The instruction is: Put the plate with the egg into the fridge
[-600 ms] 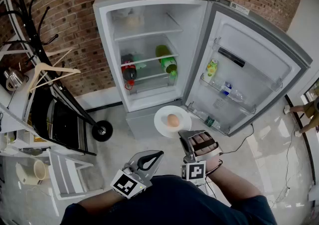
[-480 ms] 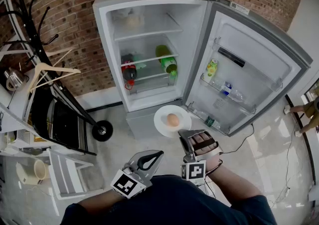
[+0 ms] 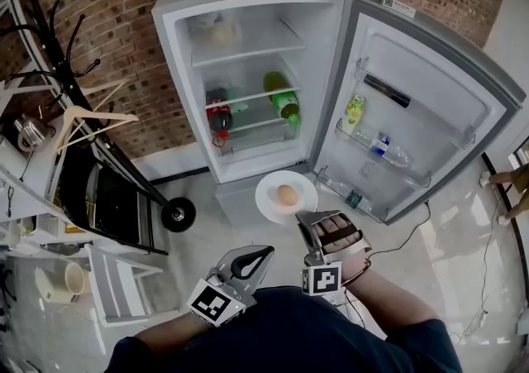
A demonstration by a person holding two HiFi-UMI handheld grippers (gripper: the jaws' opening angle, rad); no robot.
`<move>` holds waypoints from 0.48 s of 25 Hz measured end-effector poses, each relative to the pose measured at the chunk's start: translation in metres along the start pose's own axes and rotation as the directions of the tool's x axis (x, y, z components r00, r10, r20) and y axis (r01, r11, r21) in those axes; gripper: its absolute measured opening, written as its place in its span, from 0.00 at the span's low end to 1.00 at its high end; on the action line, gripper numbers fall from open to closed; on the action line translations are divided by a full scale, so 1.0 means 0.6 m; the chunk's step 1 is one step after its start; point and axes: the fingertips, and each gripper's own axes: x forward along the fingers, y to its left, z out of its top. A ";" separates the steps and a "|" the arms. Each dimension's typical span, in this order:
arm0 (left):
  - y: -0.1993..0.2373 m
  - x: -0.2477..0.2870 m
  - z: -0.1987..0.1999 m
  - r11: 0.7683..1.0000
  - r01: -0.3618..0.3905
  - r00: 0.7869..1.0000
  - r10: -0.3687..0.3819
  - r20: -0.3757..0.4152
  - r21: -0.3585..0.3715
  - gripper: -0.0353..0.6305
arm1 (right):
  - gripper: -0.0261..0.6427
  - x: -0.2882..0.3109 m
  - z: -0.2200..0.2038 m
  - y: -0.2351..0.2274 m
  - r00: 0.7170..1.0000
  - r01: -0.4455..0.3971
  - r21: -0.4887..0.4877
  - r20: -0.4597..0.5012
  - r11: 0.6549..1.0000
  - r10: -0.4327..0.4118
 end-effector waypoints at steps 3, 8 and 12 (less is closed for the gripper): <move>-0.004 0.011 0.001 1.000 -0.008 1.000 0.008 -0.001 0.004 0.05 | 0.07 0.005 -0.001 -0.005 1.000 0.010 -0.007 0.021 1.000 -0.009; -0.015 0.035 -0.001 0.999 -0.035 0.999 0.035 -0.008 0.007 0.05 | 0.07 0.012 -0.016 -0.004 0.999 0.006 -0.015 0.054 1.000 -0.005; -0.028 0.058 -0.013 0.997 -0.079 0.997 0.079 -0.019 -0.008 0.05 | 0.07 0.014 -0.037 0.000 0.996 0.007 -0.009 0.088 1.000 -0.007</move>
